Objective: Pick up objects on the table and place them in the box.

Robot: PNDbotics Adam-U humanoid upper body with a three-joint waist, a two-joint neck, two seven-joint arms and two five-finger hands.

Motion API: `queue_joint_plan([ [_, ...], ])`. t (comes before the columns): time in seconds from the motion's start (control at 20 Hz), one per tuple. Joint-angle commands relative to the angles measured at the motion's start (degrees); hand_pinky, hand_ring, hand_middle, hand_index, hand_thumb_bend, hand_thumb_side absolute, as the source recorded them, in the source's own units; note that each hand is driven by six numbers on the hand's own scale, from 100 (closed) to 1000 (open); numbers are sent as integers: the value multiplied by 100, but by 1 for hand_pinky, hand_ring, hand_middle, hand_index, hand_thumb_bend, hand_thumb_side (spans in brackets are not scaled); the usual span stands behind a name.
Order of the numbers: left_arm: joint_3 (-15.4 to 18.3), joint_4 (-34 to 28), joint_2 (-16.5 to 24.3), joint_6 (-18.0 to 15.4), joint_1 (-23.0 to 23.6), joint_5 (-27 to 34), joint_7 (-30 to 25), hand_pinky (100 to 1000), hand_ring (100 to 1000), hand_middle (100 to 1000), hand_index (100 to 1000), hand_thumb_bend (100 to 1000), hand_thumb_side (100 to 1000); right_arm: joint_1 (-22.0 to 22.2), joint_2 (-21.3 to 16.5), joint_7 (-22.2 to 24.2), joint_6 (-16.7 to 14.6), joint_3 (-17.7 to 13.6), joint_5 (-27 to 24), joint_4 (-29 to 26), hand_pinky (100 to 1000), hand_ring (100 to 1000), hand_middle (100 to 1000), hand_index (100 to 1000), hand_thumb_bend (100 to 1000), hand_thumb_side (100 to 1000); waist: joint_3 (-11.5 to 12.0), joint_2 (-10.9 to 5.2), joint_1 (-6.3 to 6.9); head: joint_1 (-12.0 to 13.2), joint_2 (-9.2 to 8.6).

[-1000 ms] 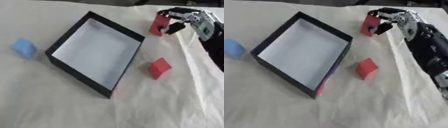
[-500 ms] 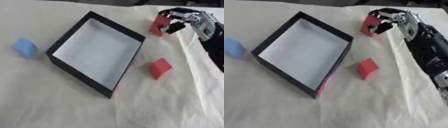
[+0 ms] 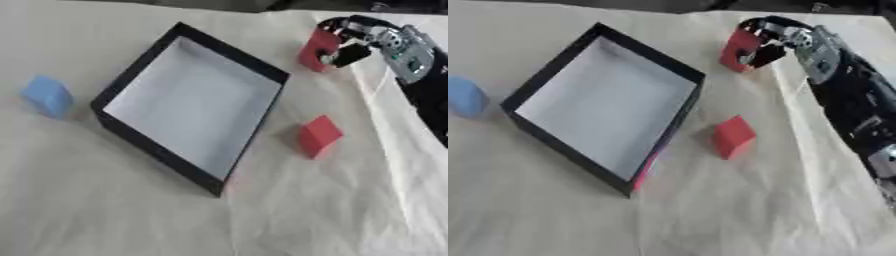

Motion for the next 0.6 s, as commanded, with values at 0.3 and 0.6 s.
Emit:
queue_joint_plan([
  [0.3,8,-77,168,-3,-54,-31,-5,850,867,770,743,100,737,-91,-328,-464,-34,57,-115,-481,813,367,388,626,100,100,-9,-26,-53,-21,38],
  [0.6,27,-82,184,-12,-47,-32,12,851,866,770,743,100,735,-143,-536,-483,-161,119,-311,-1083,815,362,383,621,100,100,-27,-43,-63,8,38],
])
